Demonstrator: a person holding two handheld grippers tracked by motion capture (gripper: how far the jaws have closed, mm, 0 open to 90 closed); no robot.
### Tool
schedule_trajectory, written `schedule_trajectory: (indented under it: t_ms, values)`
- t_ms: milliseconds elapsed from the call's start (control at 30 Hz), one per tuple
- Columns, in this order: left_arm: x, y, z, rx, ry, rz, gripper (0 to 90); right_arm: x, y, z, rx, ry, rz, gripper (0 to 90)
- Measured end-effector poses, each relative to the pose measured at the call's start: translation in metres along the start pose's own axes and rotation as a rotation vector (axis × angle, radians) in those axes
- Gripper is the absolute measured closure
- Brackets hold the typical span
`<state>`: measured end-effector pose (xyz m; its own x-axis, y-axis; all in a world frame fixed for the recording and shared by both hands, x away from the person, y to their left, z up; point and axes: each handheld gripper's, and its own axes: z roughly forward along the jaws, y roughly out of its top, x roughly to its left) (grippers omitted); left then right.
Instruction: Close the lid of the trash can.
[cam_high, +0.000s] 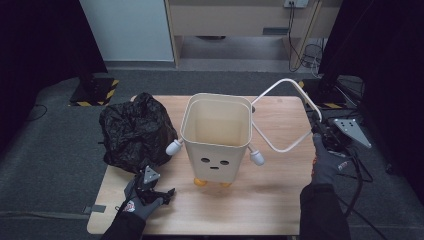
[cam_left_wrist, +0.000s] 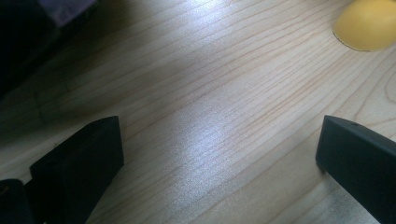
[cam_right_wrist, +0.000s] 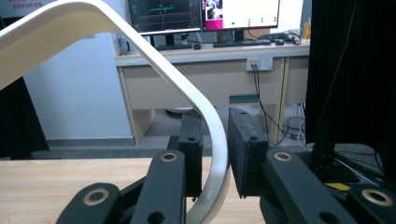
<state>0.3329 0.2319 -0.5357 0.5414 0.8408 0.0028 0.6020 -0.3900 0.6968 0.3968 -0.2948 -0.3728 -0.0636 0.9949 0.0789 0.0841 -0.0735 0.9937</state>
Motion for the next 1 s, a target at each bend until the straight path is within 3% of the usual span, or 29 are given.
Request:
schedule_trajectory:
  t_ms: [300,1000]
  values:
    - [0.0,0.0,0.0,0.0,0.0,0.0,0.0,0.003,0.013,-0.003,-0.05,-0.008,-0.005,76.3]
    - [0.0,0.0,0.0,0.001,-0.002,-0.002,0.0,0.005,0.028,-0.006,-0.109,-0.024,0.005,76.0]
